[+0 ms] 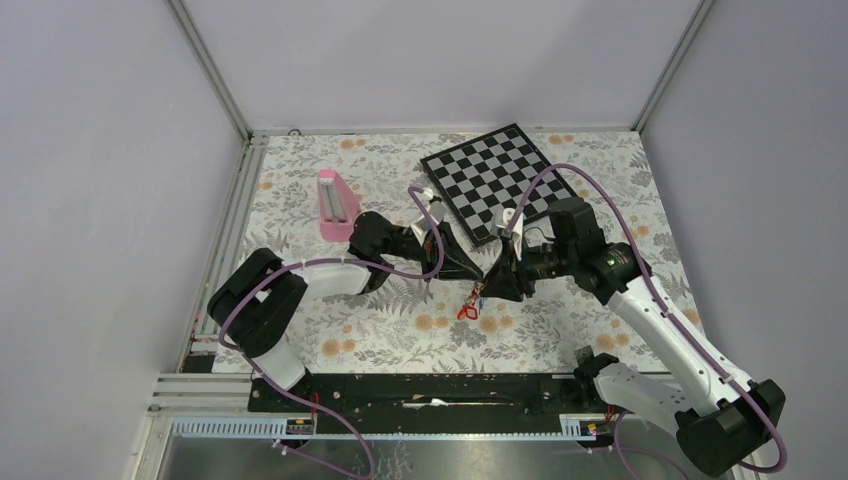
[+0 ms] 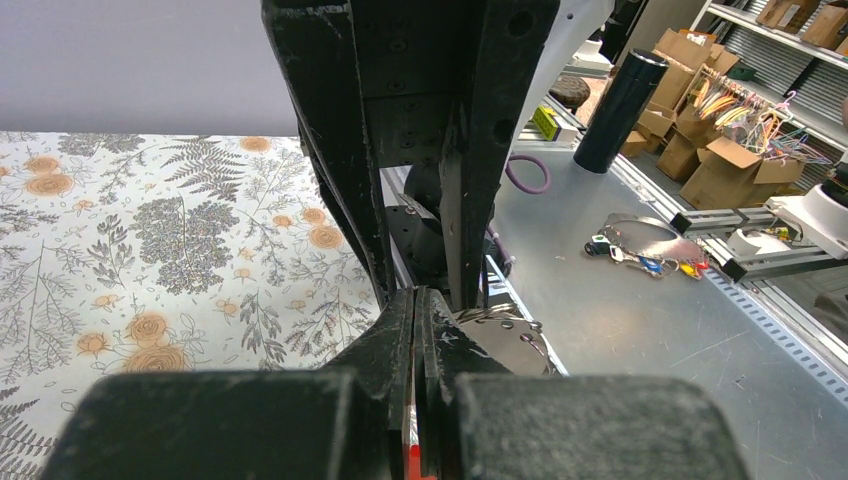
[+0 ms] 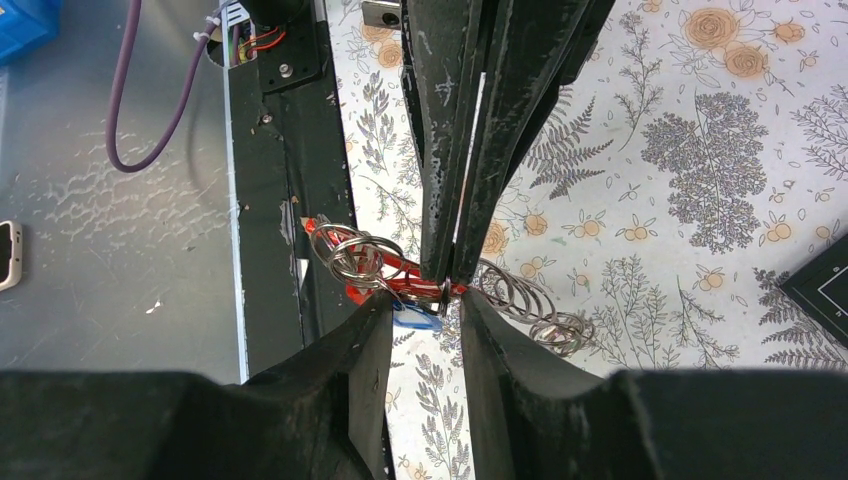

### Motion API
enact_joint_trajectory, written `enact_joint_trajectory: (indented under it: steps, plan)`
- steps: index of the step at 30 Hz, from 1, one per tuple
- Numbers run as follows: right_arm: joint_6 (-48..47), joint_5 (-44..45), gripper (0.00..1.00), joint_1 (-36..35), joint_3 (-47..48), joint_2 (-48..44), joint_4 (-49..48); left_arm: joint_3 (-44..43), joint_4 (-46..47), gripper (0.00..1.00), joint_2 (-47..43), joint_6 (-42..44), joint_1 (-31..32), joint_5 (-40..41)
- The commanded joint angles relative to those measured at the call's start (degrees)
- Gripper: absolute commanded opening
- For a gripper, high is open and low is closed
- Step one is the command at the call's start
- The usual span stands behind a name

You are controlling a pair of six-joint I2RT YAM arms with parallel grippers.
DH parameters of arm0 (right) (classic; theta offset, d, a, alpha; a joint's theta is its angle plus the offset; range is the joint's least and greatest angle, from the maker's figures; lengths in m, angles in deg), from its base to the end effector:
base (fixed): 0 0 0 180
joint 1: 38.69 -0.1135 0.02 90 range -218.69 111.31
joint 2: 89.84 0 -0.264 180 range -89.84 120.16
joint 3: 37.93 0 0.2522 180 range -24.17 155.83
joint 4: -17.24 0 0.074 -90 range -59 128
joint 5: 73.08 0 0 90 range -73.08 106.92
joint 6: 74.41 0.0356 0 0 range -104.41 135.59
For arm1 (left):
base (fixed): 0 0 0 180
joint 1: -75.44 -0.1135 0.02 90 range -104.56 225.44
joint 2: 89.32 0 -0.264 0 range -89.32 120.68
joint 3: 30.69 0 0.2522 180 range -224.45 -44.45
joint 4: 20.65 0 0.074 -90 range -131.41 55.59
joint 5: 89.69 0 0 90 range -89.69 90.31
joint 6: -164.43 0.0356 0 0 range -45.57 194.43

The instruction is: Put the keys on the keyring

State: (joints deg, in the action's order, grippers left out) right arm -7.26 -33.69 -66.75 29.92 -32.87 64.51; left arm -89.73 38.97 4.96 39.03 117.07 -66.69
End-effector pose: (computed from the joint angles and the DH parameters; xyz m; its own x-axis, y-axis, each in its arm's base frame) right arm 0.1649 0.1191 0.3251 -0.1533 -0.3610 -0.9199 -0.9843 0.1380 0.1099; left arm 0.2217 -0.2409 0.2675 -0.2619 -0.0701 -0.9626 0.9011 -0.3748 -0.2179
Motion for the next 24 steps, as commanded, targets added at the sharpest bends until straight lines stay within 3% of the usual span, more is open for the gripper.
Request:
enact_joint_trajectory:
  steps: [1,19,24]
  plan:
    - [0.79,-0.59,0.38,0.35,1.51,-0.18,-1.9,0.01,3.95,0.0,-1.21,0.91,-0.17,1.23]
    - [-0.62,2.52,0.36,1.91,2.52,-3.85,0.52,0.52,4.63,0.0,-1.3,1.12,-0.15,-0.57]
    - [-1.23,1.35,0.31,1.95,3.39,-2.66,0.42,0.71,5.73,0.0,-1.44,-0.29,-0.14,0.61]
